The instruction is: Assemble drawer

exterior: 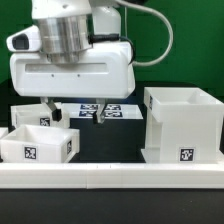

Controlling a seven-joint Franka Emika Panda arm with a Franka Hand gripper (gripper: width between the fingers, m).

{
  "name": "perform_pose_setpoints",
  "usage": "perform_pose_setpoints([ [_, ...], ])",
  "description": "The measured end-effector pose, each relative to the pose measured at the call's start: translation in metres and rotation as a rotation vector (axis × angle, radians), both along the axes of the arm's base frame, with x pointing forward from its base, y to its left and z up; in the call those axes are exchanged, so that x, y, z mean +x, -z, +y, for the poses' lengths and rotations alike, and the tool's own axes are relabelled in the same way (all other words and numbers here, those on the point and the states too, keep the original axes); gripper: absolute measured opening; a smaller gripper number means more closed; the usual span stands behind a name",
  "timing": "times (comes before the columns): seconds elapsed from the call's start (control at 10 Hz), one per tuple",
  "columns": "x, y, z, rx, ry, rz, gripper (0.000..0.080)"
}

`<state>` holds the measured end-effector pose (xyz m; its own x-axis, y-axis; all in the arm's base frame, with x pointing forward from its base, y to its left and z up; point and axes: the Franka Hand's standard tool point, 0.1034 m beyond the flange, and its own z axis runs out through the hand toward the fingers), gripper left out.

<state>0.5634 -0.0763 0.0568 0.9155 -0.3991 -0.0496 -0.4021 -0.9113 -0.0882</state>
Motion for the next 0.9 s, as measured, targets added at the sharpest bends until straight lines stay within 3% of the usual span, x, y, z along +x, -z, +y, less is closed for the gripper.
perform_pose_setpoints([
  [0.5, -0.010, 0.039, -0.010, -0.021, -0.001, -0.010, 0.0649],
  [0.9, -0.013, 0.046, -0.006, -0.020, -0.025, 0.002, 0.0649],
])
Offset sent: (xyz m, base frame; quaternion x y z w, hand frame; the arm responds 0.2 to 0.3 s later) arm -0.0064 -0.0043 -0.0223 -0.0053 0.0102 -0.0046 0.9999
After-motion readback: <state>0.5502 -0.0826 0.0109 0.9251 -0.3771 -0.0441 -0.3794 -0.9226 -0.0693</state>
